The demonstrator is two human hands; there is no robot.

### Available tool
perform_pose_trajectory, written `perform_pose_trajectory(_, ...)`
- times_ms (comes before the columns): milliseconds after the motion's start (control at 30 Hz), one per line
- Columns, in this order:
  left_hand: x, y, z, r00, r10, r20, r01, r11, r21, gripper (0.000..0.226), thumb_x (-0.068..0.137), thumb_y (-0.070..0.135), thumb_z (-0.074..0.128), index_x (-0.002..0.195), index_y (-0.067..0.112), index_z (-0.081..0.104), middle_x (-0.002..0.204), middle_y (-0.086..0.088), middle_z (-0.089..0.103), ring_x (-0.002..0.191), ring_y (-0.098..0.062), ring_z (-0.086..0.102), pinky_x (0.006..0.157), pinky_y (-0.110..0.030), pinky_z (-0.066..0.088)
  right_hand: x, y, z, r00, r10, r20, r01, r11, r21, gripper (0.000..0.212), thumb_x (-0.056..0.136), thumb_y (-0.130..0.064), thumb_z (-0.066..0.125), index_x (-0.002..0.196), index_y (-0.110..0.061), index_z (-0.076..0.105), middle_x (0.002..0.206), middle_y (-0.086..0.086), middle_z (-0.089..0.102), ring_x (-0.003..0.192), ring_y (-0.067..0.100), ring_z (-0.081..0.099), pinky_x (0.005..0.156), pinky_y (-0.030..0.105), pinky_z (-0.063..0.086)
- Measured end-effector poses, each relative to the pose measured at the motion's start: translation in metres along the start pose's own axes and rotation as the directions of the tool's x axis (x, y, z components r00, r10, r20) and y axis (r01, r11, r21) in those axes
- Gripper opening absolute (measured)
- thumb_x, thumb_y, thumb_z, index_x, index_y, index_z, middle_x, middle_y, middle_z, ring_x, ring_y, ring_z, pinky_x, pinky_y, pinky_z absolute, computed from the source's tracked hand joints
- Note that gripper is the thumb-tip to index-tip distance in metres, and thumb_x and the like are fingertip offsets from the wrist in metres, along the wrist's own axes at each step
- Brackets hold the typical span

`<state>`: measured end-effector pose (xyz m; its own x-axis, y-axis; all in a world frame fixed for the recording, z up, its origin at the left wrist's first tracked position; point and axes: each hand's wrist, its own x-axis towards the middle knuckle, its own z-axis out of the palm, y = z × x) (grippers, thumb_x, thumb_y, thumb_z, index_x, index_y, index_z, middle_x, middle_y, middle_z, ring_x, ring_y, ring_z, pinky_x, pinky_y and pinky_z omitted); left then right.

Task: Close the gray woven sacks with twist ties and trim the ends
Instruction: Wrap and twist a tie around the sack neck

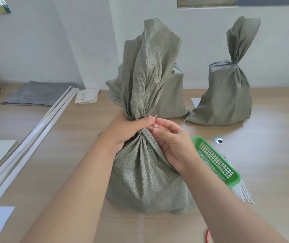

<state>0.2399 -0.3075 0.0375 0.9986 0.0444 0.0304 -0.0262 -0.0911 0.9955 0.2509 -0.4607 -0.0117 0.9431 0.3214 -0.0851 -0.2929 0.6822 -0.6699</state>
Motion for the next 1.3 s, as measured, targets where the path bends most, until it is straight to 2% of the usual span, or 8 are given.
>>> perform_pose_trajectory(133,-0.001,0.0,0.002,1.0,-0.023,-0.015,0.023,1.0,0.02,0.003,0.087,0.006,0.076,0.089,0.008,0.076,0.078,-0.003,0.077,0.075,-0.011,0.074,0.061,-0.018,0.053,-0.003,-0.002,-0.002,1.0,0.018,0.019,-0.018,1.0,-0.009,0.035,0.077,0.018,0.063,0.11,0.009,0.066,0.097,0.021,0.075,0.088,0.024,0.075,0.079,0.029,0.061)
perform_pose_trajectory(300,-0.003,0.002,0.002,0.998,-0.069,-0.01,0.07,0.996,0.059,0.009,0.086,0.009,0.075,0.082,0.015,0.07,0.064,0.009,0.068,0.06,-0.001,0.064,0.048,-0.013,0.044,-0.001,0.002,-0.001,1.0,0.011,-0.001,-0.011,1.0,-0.029,0.022,0.076,0.011,0.066,0.097,0.007,0.072,0.092,0.022,0.075,0.081,0.023,0.075,0.081,0.029,0.061)
perform_pose_trajectory(400,-0.002,0.005,0.001,0.995,-0.099,0.022,0.095,0.989,0.115,0.008,0.073,0.021,0.072,0.073,0.02,0.064,0.065,0.004,0.061,0.059,-0.007,0.058,0.047,-0.018,0.038,-0.003,0.004,0.001,1.0,-0.01,0.009,0.011,0.999,-0.043,0.018,0.075,0.008,0.067,0.091,0.004,0.073,0.088,0.021,0.075,0.077,0.021,0.075,0.081,0.028,0.059)
perform_pose_trajectory(567,-0.004,0.006,0.003,0.991,-0.126,0.044,0.119,0.985,0.128,0.011,0.065,0.017,0.068,0.075,0.014,0.062,0.069,-0.005,0.059,0.063,-0.015,0.057,0.054,-0.025,0.038,-0.006,0.008,0.0,0.995,-0.1,0.015,0.101,0.988,-0.114,0.014,0.08,0.007,0.067,0.09,-0.002,0.074,0.084,0.017,0.073,0.074,0.02,0.069,0.076,0.027,0.059)
perform_pose_trajectory(700,-0.005,0.008,0.007,0.99,-0.136,0.046,0.129,0.982,0.137,0.016,0.061,0.012,0.066,0.077,0.011,0.063,0.068,-0.008,0.056,0.059,-0.016,0.055,0.048,-0.02,0.038,-0.009,0.011,-0.001,0.987,-0.158,0.013,0.158,0.968,-0.197,0.015,0.087,0.009,0.063,0.094,-0.001,0.072,0.083,0.014,0.072,0.074,0.019,0.067,0.075,0.025,0.058)
perform_pose_trajectory(900,-0.006,0.009,0.012,0.988,-0.147,0.039,0.14,0.979,0.146,0.012,0.067,-0.001,0.067,0.072,0.009,0.062,0.064,-0.007,0.054,0.052,-0.012,0.055,0.043,-0.016,0.04,-0.014,0.014,0.001,0.977,-0.208,0.043,0.212,0.936,-0.282,0.034,0.092,0.008,0.058,0.08,-0.017,0.077,0.077,0.005,0.072,0.071,0.012,0.064,0.07,0.02,0.055)
perform_pose_trajectory(1167,-0.009,0.011,0.014,0.985,-0.169,0.041,0.16,0.974,0.158,0.011,0.056,0.007,0.065,0.058,0.016,0.061,0.056,-0.001,0.056,0.049,-0.011,0.056,0.043,-0.017,0.041,-0.017,0.017,0.001,0.97,-0.229,0.083,0.243,0.917,-0.317,0.039,0.094,0.008,0.055,0.079,-0.019,0.077,0.076,0.001,0.07,0.071,0.009,0.06,0.07,0.018,0.053)
perform_pose_trajectory(1300,-0.009,0.01,0.014,0.985,-0.165,0.04,0.156,0.972,0.173,0.027,0.071,-0.007,0.065,0.057,0.016,0.06,0.053,0.0,0.057,0.047,-0.01,0.055,0.041,-0.015,0.04,-0.017,0.018,0.0,0.968,-0.235,0.088,0.251,0.915,-0.316,0.04,0.094,0.009,0.055,0.078,-0.021,0.078,0.076,0.001,0.069,0.071,0.01,0.06,0.071,0.019,0.053)
